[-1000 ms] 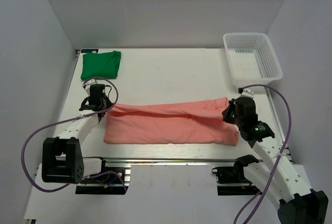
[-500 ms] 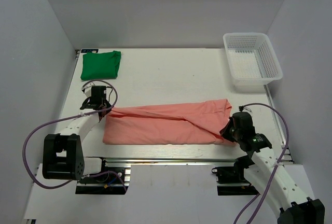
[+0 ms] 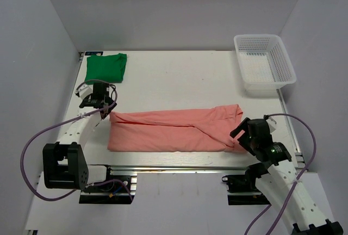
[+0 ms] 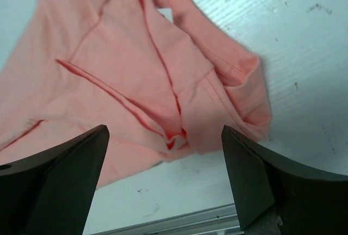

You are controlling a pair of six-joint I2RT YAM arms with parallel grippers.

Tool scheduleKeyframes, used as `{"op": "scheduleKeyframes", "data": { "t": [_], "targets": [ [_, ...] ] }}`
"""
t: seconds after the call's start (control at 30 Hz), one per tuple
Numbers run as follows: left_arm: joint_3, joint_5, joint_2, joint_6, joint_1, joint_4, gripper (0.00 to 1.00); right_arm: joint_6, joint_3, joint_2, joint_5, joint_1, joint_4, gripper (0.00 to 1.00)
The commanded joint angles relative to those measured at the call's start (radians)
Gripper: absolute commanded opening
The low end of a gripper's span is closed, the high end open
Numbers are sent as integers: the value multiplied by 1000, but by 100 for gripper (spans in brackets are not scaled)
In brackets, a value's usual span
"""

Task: Fold and stack the t-shirts
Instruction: Fold the other side of the tshirt into a rectangle, then rotate the tshirt 90 degrees

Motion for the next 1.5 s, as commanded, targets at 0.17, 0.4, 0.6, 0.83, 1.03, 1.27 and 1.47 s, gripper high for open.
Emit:
{"op": "scheduleKeyframes", "data": {
  "t": [0.17,0.4,0.6,0.83,1.03,1.27,1.47],
  "targets": [
    [131,117,-21,50,-6,-36,98,-244,88,72,-161,-3,268,90],
    [43,574,28,296,-15,272,100,-312,79,294,-424,11,500,90],
    [20,623,152,327,-35,308,100,-324,71,311,-366,19,515,90],
    [-60,651,113,328,-54,221,98,-288,36,313,-343,19,505,90],
    [-186,499,-44,284,-54,174,98,-286,10,322,-318,14,502,90],
    [-234,473,71,246,-54,173,98,-295,11,366,-298,16,494,90],
    [-224,464,163,236,-54,173,98,-314,27,414,-297,16,502,90]
  ]
}}
